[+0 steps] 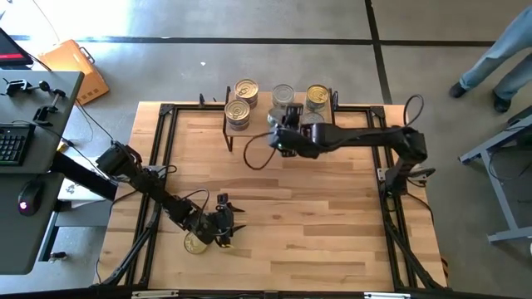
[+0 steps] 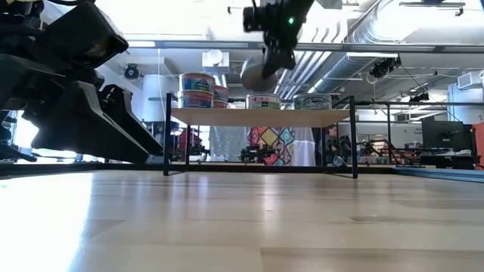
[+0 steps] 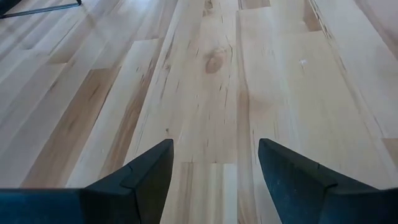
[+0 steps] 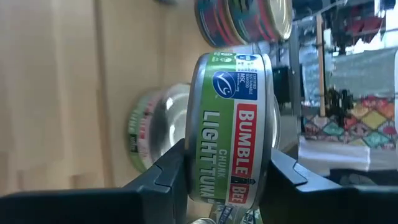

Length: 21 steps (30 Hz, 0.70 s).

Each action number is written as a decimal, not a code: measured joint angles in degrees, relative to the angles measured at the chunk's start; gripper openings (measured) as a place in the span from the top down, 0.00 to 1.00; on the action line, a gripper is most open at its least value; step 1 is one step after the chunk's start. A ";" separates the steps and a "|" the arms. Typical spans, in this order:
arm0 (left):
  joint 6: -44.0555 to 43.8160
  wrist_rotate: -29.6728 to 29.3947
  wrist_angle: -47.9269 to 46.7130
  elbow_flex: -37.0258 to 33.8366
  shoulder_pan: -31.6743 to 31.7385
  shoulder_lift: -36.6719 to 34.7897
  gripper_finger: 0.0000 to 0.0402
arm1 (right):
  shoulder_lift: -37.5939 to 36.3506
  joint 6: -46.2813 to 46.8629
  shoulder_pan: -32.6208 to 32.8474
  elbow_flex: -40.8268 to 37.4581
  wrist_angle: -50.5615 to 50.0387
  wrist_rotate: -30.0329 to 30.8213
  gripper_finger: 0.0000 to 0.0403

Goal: Stack canned seafood by type on shelf
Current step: Stack the green white tuna can on top of the other green white tuna can on the shelf

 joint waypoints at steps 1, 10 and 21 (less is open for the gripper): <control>-0.01 0.00 0.00 0.00 0.00 0.00 0.43 | 0.28 0.00 -0.64 0.00 -0.02 0.00 0.71; 0.00 0.00 -0.03 0.00 0.00 0.00 0.43 | 1.10 1.83 -3.06 0.00 -1.01 -2.46 0.68; 0.00 0.00 -0.04 0.00 0.00 0.02 0.43 | 1.05 3.19 -3.04 0.00 -2.18 -6.53 0.47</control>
